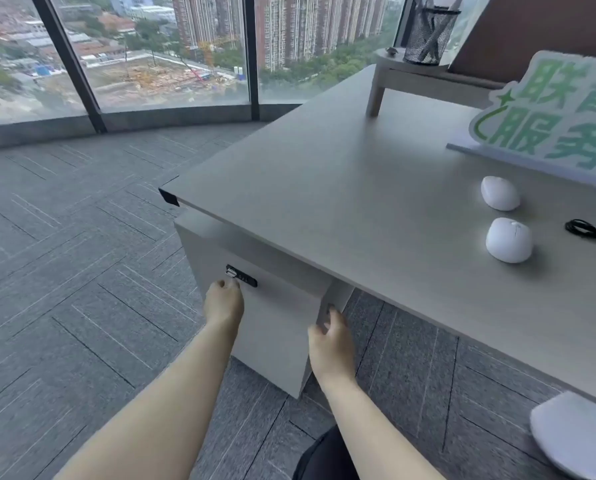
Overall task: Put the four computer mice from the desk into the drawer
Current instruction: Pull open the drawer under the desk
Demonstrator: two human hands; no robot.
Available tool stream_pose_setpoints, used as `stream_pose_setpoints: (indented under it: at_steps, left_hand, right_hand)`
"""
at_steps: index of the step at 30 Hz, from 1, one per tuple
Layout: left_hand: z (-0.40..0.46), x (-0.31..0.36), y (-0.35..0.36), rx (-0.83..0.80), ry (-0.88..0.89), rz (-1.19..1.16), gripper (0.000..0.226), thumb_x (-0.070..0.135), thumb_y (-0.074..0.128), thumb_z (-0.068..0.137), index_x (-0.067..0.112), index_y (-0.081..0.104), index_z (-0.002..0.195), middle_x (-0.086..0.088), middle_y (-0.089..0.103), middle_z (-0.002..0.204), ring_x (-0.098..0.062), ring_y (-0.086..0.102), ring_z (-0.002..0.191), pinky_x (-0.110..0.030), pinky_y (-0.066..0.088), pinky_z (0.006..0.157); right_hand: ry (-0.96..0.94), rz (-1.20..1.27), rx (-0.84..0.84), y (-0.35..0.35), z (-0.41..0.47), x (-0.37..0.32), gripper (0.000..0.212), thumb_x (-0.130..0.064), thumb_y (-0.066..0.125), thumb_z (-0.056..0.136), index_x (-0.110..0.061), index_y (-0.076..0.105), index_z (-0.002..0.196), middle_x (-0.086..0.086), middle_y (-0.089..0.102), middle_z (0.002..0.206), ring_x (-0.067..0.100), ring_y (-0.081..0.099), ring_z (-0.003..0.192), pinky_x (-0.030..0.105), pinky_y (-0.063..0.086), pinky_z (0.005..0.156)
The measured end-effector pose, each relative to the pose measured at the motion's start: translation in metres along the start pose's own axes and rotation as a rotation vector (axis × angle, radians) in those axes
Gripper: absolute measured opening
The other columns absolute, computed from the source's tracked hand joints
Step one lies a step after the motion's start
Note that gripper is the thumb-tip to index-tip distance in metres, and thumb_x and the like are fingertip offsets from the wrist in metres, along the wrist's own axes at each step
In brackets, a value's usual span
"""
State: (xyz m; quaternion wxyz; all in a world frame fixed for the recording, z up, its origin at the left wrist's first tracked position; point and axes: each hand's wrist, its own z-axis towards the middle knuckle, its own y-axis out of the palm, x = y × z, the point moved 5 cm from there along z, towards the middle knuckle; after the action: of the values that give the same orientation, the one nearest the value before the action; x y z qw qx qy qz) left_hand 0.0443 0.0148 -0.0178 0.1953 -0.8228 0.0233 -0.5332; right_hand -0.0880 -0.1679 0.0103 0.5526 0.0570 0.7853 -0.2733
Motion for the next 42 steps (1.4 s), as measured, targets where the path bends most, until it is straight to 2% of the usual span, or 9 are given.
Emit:
stream_pose_setpoints:
  at_steps: [4,7,15,18,22,29,35,38,42]
  left_hand:
    - [0.026,0.004,0.011,0.011,-0.078,-0.150,0.030,0.029,0.041,0.090,0.015,0.050,0.065,-0.008,0.058,0.073,-0.036,0.067,0.086,-0.055,0.054,0.090]
    - [0.036,0.001,0.014,0.029,-0.128,-0.228,0.029,0.028,0.043,0.095,0.004,0.057,0.087,-0.018,0.064,0.091,-0.030,0.061,0.067,-0.054,0.058,0.082]
    - [0.028,0.001,0.013,0.012,-0.182,-0.360,0.028,0.021,0.043,0.100,0.003,0.053,0.119,-0.015,0.053,0.111,-0.029,0.055,0.104,-0.051,0.057,0.077]
    - [0.017,-0.006,0.001,0.028,-0.172,-0.353,0.023,0.023,0.040,0.100,0.006,0.052,0.109,-0.017,0.050,0.120,-0.032,0.055,0.109,-0.051,0.058,0.074]
    - [-0.010,-0.033,-0.039,0.048,-0.151,-0.327,0.022,0.025,0.038,0.100,0.007,0.049,0.106,-0.014,0.049,0.115,-0.030,0.051,0.104,-0.048,0.057,0.075]
    - [-0.056,-0.085,-0.118,0.116,-0.165,-0.385,0.025,0.020,0.038,0.100,0.003,0.051,0.111,-0.014,0.050,0.118,-0.028,0.051,0.107,-0.050,0.055,0.086]
    - [-0.093,-0.118,-0.173,0.163,-0.189,-0.456,0.017,0.015,0.038,0.100,0.005,0.051,0.095,-0.007,0.053,0.086,-0.031,0.052,0.099,-0.055,0.053,0.092]
    - [-0.105,-0.131,-0.193,0.179,-0.191,-0.478,0.017,0.016,0.038,0.100,0.004,0.050,0.104,-0.016,0.059,0.102,-0.032,0.054,0.099,-0.053,0.054,0.087]
    - [-0.112,-0.149,-0.214,0.178,-0.199,-0.463,0.021,0.019,0.039,0.099,0.005,0.052,0.108,-0.025,0.062,0.119,-0.038,0.060,0.112,-0.053,0.058,0.083]
  right_hand:
    - [-0.011,0.017,0.072,0.003,0.011,0.002,0.040,-0.010,0.050,0.091,-0.013,0.057,0.130,0.004,0.064,0.127,0.014,0.060,0.112,0.028,0.050,0.090]
    - [-0.020,0.005,0.132,0.002,0.015,0.004,0.027,-0.008,0.052,0.090,-0.014,0.067,0.110,0.001,0.072,0.105,0.009,0.065,0.089,0.013,0.045,0.065]
    - [-0.048,-0.090,0.137,-0.003,0.009,-0.005,0.015,-0.010,0.053,0.088,-0.015,0.066,0.092,-0.005,0.070,0.085,0.000,0.062,0.073,0.018,0.046,0.056]
    - [-0.102,-0.120,0.095,-0.006,-0.004,-0.009,0.021,-0.022,0.054,0.094,-0.019,0.059,0.074,-0.009,0.063,0.069,0.000,0.054,0.059,0.012,0.036,0.046]
    - [-0.187,-0.147,-0.103,-0.004,-0.034,-0.006,0.040,-0.044,0.052,0.096,-0.017,0.055,0.066,-0.009,0.053,0.056,0.004,0.046,0.051,0.024,0.036,0.052]
    - [-0.192,-0.176,-0.519,0.024,-0.088,0.004,0.044,-0.050,0.066,0.083,-0.011,0.057,0.065,-0.007,0.049,0.055,0.009,0.042,0.052,0.027,0.036,0.054]
    - [-0.191,-0.246,-0.713,0.055,-0.143,0.014,0.041,-0.058,0.067,0.075,-0.019,0.060,0.066,-0.002,0.064,0.064,0.013,0.054,0.061,0.037,0.048,0.063]
    - [-0.216,-0.293,-0.753,0.064,-0.164,0.014,0.048,-0.060,0.066,0.070,-0.012,0.063,0.073,0.011,0.074,0.080,0.015,0.059,0.065,0.048,0.056,0.075]
    - [-0.262,-0.312,-0.811,0.074,-0.185,0.012,0.038,-0.057,0.067,0.073,-0.020,0.062,0.066,0.013,0.075,0.084,0.015,0.060,0.066,0.045,0.056,0.075]
